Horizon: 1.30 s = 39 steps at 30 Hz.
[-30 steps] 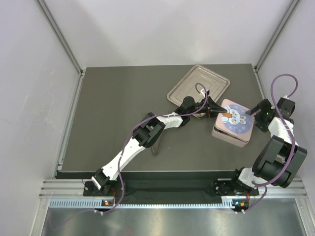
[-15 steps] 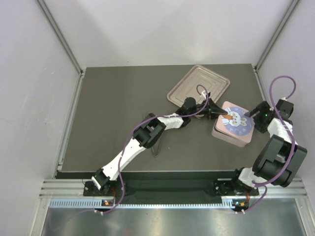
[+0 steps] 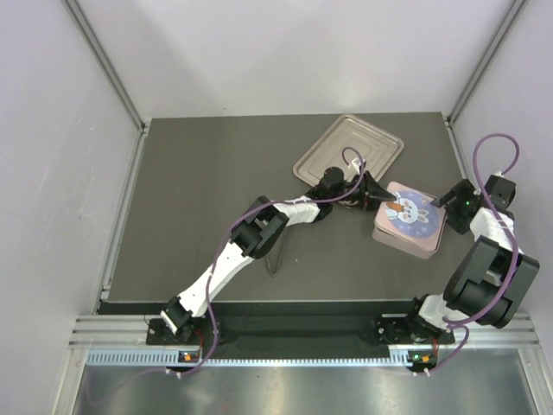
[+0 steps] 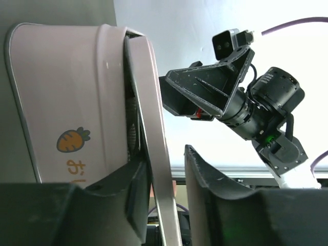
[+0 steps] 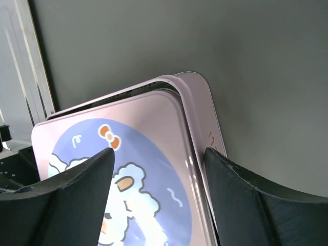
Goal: Pack the chocolate
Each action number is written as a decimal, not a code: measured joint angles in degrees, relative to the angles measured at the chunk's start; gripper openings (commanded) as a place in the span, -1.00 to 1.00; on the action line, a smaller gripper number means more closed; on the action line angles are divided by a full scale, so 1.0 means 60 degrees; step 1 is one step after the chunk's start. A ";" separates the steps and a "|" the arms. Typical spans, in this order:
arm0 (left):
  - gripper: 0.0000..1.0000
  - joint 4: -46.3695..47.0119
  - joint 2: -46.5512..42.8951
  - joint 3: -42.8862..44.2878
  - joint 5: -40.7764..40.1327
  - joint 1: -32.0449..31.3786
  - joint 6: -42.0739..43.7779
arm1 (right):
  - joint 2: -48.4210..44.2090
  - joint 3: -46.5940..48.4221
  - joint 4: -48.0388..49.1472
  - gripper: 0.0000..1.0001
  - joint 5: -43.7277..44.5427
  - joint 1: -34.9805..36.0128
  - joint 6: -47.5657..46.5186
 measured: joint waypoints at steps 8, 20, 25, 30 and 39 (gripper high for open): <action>0.08 -0.1191 -0.0525 -0.0066 0.0004 0.0025 0.1042 | 0.0000 0.0000 0.0000 0.37 0.0087 0.0000 -0.0036; 0.22 -0.2907 -0.1155 -0.0171 0.0069 0.0058 0.2579 | 0.0000 0.0000 0.0000 0.36 0.0153 0.0000 -0.0095; 0.24 -0.3974 -0.1504 -0.0178 -0.0007 0.0058 0.3424 | 0.0000 0.0000 0.0000 0.36 0.0157 -0.0004 -0.0098; 0.24 -0.4994 -0.1810 -0.0178 -0.0127 0.0051 0.4258 | 0.0000 0.0000 0.0000 0.35 0.0160 -0.0004 -0.0102; 0.14 -0.6543 -0.2317 -0.0175 -0.0488 0.0062 0.5592 | 0.0000 0.0000 0.0000 0.34 0.0189 -0.0004 -0.0102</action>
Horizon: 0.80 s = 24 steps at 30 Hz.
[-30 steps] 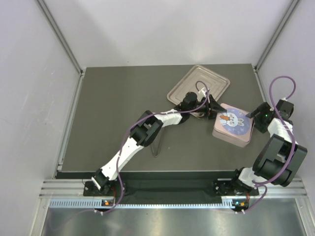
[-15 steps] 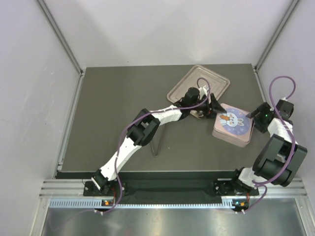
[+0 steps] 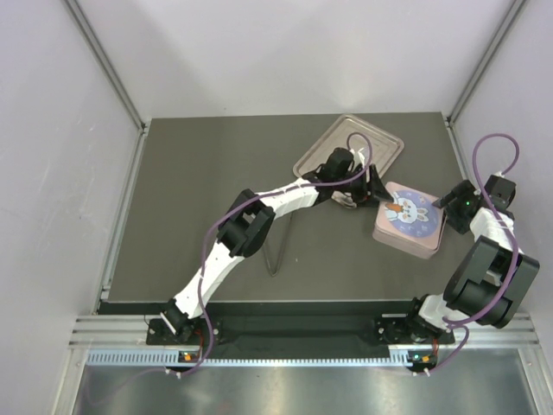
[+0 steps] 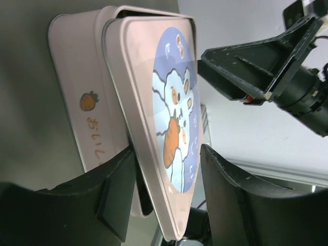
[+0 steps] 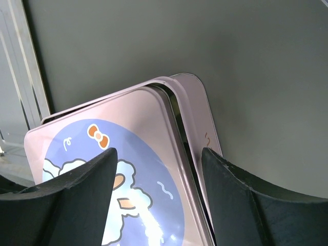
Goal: Pack the chocolate
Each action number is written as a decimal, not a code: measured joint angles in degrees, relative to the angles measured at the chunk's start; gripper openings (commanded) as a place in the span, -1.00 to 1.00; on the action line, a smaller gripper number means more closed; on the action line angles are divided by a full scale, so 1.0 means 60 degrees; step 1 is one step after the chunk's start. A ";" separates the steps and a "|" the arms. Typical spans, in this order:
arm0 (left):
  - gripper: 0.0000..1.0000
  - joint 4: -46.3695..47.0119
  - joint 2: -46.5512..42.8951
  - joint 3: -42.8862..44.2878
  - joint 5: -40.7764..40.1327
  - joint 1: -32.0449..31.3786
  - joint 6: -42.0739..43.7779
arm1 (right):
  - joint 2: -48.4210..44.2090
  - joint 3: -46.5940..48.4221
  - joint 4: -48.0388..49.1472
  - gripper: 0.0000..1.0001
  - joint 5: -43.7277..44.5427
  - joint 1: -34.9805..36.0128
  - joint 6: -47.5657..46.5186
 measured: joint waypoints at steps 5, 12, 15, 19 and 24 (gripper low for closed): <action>0.06 -0.1326 -0.0095 0.0062 -0.0455 0.0055 0.0801 | 0.0000 0.0000 -0.0004 0.33 0.0000 0.0000 0.0004; 0.00 -0.2331 -0.0098 0.0117 -0.0765 0.0087 0.1464 | 0.0000 0.0000 -0.0004 0.32 0.0004 0.0000 0.0000; -0.08 -0.2280 -0.0098 0.0124 -0.0725 0.0087 0.1515 | 0.0000 0.0000 -0.0004 0.32 0.0007 0.0000 0.0000; -0.22 -0.2055 -0.0098 0.0120 -0.0583 0.0084 0.1468 | -0.0004 0.0000 -0.0004 0.32 0.0007 0.0000 0.0000; -0.39 -0.1832 -0.0095 0.0120 -0.0514 0.0058 0.1257 | -0.0051 0.0000 0.0000 0.32 0.0044 0.0000 0.0000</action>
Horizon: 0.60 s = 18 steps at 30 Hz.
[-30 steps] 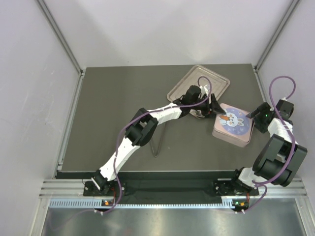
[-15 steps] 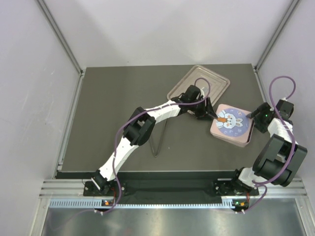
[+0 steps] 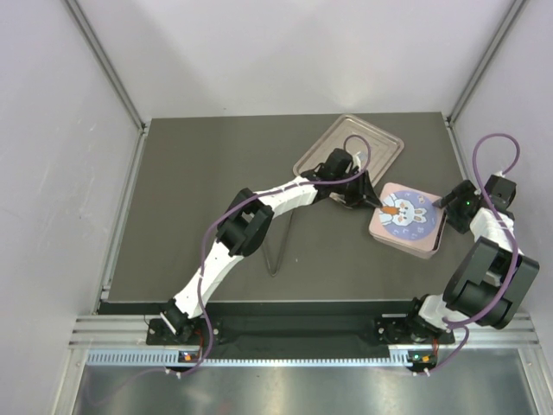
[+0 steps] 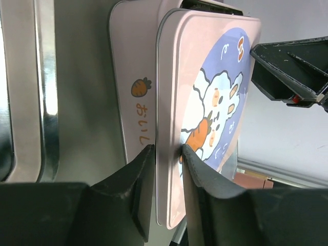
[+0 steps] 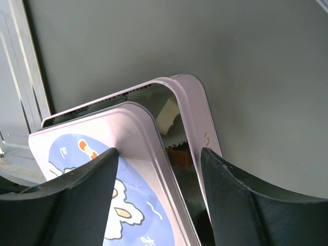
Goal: Pack the chocolate
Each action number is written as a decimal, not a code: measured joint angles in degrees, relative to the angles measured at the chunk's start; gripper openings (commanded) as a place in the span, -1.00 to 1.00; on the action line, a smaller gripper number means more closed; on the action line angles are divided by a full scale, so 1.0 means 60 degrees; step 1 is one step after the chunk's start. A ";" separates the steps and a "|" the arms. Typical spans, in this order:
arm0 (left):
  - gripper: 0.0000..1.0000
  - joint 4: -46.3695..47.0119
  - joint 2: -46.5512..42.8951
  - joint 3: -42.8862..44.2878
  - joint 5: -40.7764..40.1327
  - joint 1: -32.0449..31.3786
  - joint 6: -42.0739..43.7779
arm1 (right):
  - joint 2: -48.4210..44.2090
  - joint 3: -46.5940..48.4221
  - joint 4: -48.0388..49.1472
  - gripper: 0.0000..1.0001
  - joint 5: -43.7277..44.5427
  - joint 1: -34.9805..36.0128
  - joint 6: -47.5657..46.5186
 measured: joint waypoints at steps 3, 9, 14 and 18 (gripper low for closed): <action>-0.53 0.0127 0.0040 0.0026 0.0015 -0.0022 -0.0120 | -0.0047 0.0000 0.0000 0.32 0.0033 0.0000 0.0004; -0.66 0.0204 0.0200 0.0397 0.0062 -0.0084 -0.0306 | -0.0084 0.0000 -0.0004 0.31 0.0066 0.0000 0.0004; -0.73 0.0204 0.0375 0.0601 0.0069 -0.0109 -0.0401 | -0.0106 0.0000 0.0000 0.31 0.0102 0.0000 0.0004; -0.74 0.0208 0.0433 0.0648 0.0066 -0.0109 -0.0463 | -0.0109 0.0000 -0.0004 0.30 0.0127 0.0000 0.0000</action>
